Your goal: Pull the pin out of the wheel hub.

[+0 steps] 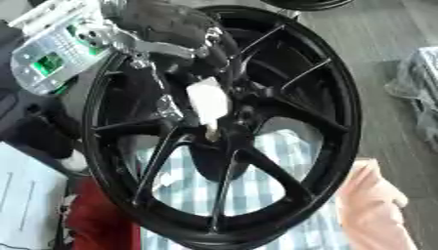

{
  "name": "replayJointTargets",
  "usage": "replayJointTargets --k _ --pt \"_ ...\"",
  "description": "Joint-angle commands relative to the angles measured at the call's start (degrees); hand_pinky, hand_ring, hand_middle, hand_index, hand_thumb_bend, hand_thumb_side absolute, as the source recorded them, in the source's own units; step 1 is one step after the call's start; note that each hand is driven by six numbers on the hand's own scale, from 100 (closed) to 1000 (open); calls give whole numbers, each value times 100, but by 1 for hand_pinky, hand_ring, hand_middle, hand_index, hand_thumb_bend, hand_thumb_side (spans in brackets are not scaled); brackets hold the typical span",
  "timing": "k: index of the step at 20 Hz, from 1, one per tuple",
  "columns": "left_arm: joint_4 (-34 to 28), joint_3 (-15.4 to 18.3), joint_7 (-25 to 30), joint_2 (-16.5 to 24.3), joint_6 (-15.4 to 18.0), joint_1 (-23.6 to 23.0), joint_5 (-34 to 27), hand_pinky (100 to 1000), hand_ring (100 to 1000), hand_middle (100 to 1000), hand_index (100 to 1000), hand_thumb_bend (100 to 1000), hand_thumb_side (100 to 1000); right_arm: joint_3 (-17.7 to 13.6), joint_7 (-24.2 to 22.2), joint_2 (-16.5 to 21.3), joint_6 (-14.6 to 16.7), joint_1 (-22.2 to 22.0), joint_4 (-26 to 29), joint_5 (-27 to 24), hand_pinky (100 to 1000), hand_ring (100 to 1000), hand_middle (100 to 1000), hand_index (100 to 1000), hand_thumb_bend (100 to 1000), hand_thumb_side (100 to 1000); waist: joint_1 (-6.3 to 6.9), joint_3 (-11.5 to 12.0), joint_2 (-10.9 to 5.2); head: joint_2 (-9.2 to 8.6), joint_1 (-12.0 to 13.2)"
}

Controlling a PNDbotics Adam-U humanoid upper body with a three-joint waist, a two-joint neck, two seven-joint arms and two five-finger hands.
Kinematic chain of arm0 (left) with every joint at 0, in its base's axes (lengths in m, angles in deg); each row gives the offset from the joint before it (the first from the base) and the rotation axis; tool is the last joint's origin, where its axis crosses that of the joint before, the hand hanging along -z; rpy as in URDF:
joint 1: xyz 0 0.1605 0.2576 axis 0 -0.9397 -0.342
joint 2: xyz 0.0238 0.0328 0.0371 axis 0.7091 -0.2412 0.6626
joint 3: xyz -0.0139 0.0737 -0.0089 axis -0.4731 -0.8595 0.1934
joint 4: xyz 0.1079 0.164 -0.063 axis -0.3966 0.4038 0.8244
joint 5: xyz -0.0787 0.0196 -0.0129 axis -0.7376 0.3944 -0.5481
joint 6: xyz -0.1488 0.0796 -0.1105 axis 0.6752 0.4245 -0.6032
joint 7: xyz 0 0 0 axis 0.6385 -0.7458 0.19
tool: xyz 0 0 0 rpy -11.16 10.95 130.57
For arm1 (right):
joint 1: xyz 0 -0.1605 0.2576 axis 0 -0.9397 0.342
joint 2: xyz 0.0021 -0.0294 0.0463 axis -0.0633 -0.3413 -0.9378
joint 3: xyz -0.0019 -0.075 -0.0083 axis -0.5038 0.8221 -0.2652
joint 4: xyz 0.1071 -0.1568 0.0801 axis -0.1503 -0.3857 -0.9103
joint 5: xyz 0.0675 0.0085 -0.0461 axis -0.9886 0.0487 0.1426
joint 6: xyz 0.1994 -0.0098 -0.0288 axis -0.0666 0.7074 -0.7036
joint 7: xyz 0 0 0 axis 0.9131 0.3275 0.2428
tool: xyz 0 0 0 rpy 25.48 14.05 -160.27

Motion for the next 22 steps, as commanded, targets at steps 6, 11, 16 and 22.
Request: replayJointTargets --k 6,11,16,22 --pt "-81 124 1939 94 1762 83 -127 787 717 547 410 342 212 -6 31 196 -7 14 86 -36 738 632 622 809 100 541 -19 -7 -134 22 20" --pt "-165 389 1939 86 1397 118 -382 711 646 479 245 318 201 18 5 193 -17 9 84 -29 739 633 623 809 100 540 -24 2 -135 37 23" --pt "-245 640 1939 90 944 145 -648 689 617 455 196 280 193 19 0 187 -20 12 83 -34 739 633 624 809 100 541 -27 2 -134 41 26" --pt "-554 1151 1939 244 491 130 -1134 685 604 435 186 257 181 22 -13 179 -24 -1 75 -22 739 634 625 809 100 540 -26 19 -136 51 9"
